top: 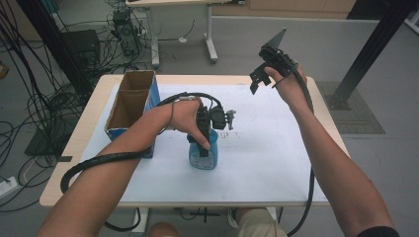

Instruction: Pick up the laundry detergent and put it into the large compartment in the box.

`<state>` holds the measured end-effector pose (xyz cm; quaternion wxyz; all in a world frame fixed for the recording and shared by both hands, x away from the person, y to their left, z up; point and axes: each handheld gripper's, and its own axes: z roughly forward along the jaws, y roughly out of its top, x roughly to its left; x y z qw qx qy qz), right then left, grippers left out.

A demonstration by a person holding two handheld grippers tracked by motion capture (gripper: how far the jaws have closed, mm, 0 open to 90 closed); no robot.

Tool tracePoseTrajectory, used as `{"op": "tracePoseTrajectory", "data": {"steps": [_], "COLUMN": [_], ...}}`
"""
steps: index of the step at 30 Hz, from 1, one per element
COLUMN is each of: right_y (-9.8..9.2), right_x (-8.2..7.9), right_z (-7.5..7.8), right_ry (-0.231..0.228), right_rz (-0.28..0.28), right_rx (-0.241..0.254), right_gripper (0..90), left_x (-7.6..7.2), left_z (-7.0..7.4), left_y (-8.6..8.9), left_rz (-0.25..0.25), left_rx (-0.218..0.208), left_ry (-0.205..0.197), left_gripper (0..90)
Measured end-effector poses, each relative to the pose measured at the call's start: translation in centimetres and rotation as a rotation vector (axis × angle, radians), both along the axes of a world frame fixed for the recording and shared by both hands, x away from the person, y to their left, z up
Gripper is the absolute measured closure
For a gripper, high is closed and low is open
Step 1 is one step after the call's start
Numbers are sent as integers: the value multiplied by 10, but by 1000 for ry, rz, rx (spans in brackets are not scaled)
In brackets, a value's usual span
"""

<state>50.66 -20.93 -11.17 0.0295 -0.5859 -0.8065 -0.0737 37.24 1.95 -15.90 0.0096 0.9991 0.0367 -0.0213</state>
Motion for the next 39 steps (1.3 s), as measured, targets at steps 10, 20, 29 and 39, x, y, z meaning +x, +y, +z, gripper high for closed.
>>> {"op": "tracePoseTrajectory", "data": {"steps": [10,20,29,39], "right_y": [0,0,1,0], "right_x": [-1,0,0,0], "right_z": [1,0,0,1], "right_ry": [-2,0,4,2], "right_rz": [-3,0,1,-2], "right_rx": [1,1,-2,-2], "right_gripper": [59,60,59,59], "left_x": [-1,-1,-1,-1], "left_z": [0,0,2,0], "left_y": [1,1,2,2], "left_rz": [-1,-1,0,-1], "left_rx": [2,-3,-9,-14], "left_ry": [0,0,-4,-3], "left_gripper": [59,60,59,59]}}
